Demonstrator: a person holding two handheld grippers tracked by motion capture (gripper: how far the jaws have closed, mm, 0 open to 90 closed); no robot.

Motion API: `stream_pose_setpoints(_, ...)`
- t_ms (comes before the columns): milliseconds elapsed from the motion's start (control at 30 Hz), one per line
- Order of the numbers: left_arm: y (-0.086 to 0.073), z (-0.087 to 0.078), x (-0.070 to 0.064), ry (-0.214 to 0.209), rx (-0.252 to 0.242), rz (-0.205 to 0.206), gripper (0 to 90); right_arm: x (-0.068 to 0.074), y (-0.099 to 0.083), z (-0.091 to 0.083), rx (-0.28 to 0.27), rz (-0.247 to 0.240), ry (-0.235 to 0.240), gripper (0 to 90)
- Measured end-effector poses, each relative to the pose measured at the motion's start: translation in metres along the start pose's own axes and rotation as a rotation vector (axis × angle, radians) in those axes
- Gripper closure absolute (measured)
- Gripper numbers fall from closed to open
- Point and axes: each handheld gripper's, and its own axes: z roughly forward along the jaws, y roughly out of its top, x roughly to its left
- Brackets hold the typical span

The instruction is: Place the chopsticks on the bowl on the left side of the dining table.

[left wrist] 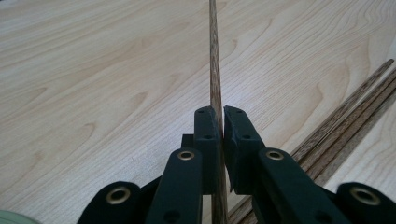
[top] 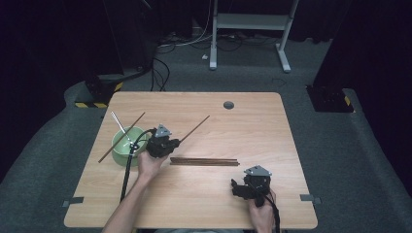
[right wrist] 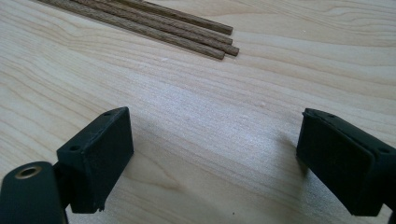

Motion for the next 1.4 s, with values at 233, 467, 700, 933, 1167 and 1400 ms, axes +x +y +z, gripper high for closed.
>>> stream_pose_setpoints(233,0.004,-0.017,0.0,0.023,-0.013,0.025,83.8,0.0,0.0,0.0,0.0,0.0,0.0,10.3)
stream_pose_setpoints(467,0.005,-0.029,0.002,0.022,-0.03,0.033,83.7,0.0,0.0,0.0,0.0,0.001,0.0,10.1)
stream_pose_setpoints(700,0.005,-0.042,0.008,0.032,-0.032,0.03,83.8,0.0,0.0,0.0,0.001,0.001,-0.001,9.9)
stream_pose_setpoints(933,0.003,-0.05,0.014,0.026,-0.032,0.011,83.7,0.0,0.0,0.0,0.001,0.001,-0.002,9.9)
stream_pose_setpoints(1167,-0.004,-0.063,0.025,0.027,-0.039,-0.013,83.8,0.0,0.0,0.0,0.001,0.001,-0.002,9.9)
stream_pose_setpoints(1400,-0.007,-0.071,0.033,0.03,-0.045,-0.032,83.8,0.0,0.0,0.0,0.001,0.002,-0.002,9.9)
